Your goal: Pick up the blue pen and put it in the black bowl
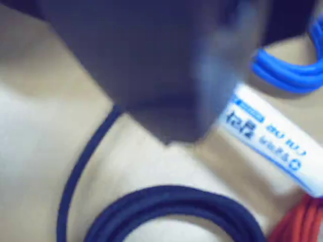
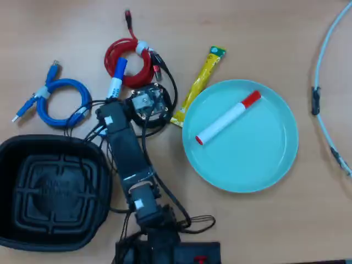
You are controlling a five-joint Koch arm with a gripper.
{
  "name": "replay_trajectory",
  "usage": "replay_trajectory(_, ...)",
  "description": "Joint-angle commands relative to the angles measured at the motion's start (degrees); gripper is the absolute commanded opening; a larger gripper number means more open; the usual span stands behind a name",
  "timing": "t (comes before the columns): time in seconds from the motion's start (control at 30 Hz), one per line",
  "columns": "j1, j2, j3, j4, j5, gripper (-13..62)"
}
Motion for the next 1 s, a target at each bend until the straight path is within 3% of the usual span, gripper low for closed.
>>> replay_trajectory(0.0,-0.53,-0.70,-5.54,0.26,-2.81,4.0)
replay_trajectory(0.17,-0.70,-1.93,-5.45,-0.26,-6.86,14.6)
replay_trajectory(0.5,-3.25,-2.99,-5.27,-8.44,-11.69,15.1)
replay_trajectory(0.97,-3.87,-9.23,-5.19,-19.86,-6.15,15.2)
